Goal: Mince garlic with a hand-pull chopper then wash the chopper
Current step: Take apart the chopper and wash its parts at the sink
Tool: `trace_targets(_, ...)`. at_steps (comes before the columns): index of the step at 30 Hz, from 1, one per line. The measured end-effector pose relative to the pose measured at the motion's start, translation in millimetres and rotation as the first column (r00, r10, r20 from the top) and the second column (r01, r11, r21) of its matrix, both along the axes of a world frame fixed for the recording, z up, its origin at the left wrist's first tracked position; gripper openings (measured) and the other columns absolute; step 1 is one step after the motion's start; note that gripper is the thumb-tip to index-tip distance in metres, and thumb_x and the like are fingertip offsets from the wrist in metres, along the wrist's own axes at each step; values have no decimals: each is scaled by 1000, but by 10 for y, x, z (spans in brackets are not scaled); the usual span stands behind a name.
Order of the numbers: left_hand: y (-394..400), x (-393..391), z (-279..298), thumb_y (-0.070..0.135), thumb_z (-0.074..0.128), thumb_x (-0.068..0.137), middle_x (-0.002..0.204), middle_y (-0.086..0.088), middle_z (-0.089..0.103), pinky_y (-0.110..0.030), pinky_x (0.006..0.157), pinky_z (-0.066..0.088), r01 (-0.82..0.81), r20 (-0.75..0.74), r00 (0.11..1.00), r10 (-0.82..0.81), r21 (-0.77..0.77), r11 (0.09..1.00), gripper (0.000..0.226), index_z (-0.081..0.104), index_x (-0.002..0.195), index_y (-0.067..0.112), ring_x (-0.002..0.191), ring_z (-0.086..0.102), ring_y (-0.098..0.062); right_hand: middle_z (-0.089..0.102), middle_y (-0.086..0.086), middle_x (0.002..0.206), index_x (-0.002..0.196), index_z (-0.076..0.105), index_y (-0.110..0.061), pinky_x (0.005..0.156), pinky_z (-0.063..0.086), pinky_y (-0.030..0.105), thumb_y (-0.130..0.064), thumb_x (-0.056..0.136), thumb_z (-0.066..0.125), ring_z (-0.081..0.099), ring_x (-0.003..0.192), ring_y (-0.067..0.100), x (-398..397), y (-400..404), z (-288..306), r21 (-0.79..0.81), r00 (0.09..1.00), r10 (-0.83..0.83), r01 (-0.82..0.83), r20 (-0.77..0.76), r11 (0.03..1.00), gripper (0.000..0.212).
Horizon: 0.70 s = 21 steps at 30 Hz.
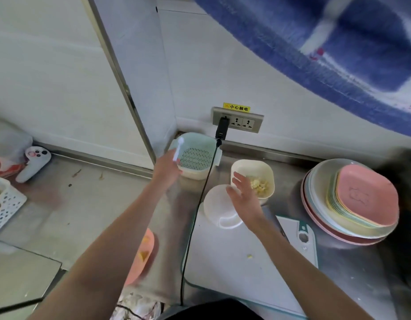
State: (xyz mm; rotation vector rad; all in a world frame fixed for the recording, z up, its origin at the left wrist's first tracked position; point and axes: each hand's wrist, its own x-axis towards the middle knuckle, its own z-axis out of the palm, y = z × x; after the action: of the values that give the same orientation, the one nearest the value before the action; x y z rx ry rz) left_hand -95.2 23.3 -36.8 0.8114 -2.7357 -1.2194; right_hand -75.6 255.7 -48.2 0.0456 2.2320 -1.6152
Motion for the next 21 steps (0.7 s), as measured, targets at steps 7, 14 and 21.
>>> trace_targets(7,44,-528,-155,-1,36,95,129,-16,55,-39,97,43,436,321,896,-307,-507,743,53,35,146,13,118,53,-32,11,-7,156,146,7,-42,110,30,47,-53,68,75,24,139,28,179,236,-326,373,975,213,-220,62,901,104)
trace_targets(14,-42,-605,-362,7,36,95,156,-19,17,-37,119,11,548,479,820,-314,-500,671,48,41,143,14,146,12,-29,-28,-5,155,145,-16,-47,110,21,61,-61,60,79,-10,143,40,87,222,-205,597,925,367,-352,102,721,127)
trace_targets(21,-26,-295,-441,13,44,96,148,-15,35,-44,114,22,339,203,940,-273,-490,803,34,57,128,14,141,21,-32,-30,-5,154,142,-20,-50,95,24,78,-60,52,83,-23,135,53,-1,-116,-92,708,808,540,-524,236,474,137)
